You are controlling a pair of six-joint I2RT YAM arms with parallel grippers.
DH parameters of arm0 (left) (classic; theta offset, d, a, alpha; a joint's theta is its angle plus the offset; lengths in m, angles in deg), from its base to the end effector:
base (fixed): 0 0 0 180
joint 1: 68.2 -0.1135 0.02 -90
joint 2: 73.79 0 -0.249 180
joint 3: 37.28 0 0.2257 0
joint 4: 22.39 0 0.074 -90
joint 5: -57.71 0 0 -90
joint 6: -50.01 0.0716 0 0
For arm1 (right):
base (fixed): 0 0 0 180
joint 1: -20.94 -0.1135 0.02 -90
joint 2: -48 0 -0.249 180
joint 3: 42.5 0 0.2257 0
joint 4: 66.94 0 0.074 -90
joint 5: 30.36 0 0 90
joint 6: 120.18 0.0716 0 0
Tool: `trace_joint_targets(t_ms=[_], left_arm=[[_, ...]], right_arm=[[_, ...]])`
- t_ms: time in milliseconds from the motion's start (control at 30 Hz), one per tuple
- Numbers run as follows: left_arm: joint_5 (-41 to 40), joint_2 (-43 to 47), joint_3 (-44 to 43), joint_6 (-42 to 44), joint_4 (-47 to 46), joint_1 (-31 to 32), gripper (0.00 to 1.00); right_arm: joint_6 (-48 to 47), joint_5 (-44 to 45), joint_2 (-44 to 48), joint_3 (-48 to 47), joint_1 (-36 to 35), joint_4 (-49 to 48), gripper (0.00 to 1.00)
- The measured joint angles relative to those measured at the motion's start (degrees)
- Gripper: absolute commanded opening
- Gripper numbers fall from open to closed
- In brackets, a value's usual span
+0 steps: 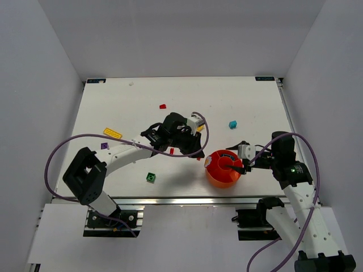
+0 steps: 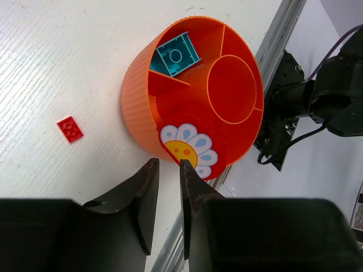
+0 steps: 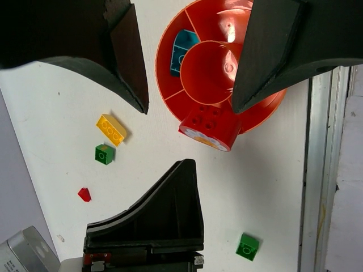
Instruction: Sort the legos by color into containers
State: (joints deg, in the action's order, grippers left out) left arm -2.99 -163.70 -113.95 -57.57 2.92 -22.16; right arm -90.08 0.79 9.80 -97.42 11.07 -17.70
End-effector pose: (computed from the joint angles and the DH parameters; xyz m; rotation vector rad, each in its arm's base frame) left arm 0.2150 -0.2734 0.2258 0.8791 2.2422 -1.1376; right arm 0.1216 0.0834 0.2727 -1.4852 1.1574 0.5023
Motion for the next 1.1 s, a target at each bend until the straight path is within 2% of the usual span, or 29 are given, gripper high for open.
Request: trace_joint_targets(t_ms=[400,1100], left_arm=[[1.99,-5.05,-2.38,0.11,-0.85,0.07,0.31],[5.73,-8.28,-2.51,-0.48,-3.08,0.72,0.31]], right_arm=[[0.57,-0.02,0.00,0.00,0.48,-0.59,0.66],[0.98,-0.04,-0.02,0.83,0.85,-1.03,0.66]])
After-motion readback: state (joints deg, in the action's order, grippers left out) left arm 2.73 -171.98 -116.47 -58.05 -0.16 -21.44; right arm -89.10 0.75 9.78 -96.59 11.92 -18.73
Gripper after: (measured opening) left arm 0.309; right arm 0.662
